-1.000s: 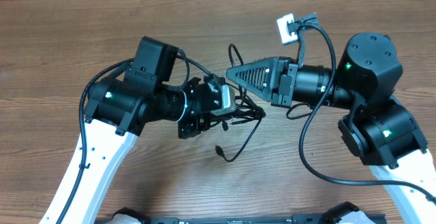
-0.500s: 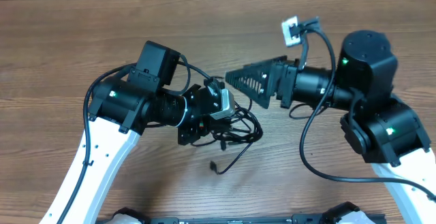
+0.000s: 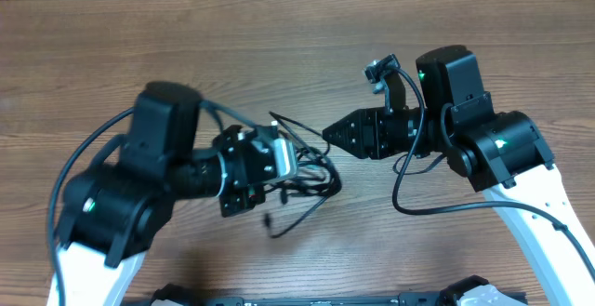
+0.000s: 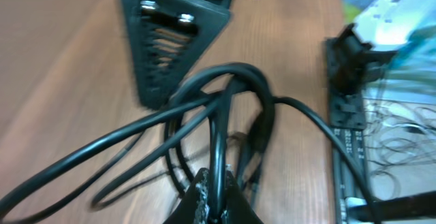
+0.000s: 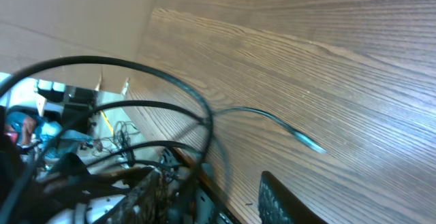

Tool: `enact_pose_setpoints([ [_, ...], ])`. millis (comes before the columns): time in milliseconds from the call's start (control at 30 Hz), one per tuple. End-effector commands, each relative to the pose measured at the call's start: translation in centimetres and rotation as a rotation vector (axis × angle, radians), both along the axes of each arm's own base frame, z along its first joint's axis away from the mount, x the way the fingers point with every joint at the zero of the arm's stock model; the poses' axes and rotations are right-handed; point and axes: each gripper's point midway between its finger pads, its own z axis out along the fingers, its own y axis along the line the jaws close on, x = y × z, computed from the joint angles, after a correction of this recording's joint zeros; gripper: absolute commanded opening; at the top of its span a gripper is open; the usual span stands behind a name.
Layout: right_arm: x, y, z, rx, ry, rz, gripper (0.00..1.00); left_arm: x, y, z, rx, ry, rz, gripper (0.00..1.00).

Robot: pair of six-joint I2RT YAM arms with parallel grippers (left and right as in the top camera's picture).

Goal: Untangle cables

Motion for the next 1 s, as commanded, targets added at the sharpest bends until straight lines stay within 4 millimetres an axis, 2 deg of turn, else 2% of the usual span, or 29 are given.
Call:
enact_pose_setpoints([
  [0,0.0,-0.1,0.6,-0.014,-0.061,0.029,0.39,0.4,1.4,1.1,0.007,-0.038,0.113,0.04],
  [33,0.0,-0.1,0.5,-0.018,-0.068,0.036,0.39,0.4,1.5,1.3,0.004,-0.052,0.12,0.04],
  [100,-0.1,-0.1,0.5,-0.019,-0.065,0.036,0.55,0.2,1.8,1.9,-0.003,-0.076,0.134,0.04],
  [200,-0.2,-0.2,0.3,-0.024,-0.059,0.037,0.54,0.7,2.5,2.6,-0.013,-0.096,0.212,0.04],
  [333,-0.2,-1.3,-1.0,-0.11,-0.065,0.019,0.67,2.1,3.5,3.4,-0.031,-0.101,0.338,0.04],
  [433,-0.7,-1.8,-1.6,-0.148,-0.066,0.043,0.66,3.0,4.0,3.7,-0.045,-0.095,0.413,0.04],
  [567,-0.4,-1.5,-1.3,-0.143,-0.118,0.074,0.6,4.2,4.6,4.5,-0.103,-0.056,0.529,0.05],
  [733,-0.4,-0.3,0.2,-0.075,-0.215,0.161,0.6,4.9,4.6,5.5,-0.192,-0.001,0.61,0.04],
  [967,0.1,1.4,3.0,0.052,-0.32,0.219,0.59,5.3,5.1,5.4,-0.231,0.063,0.688,0.04],
])
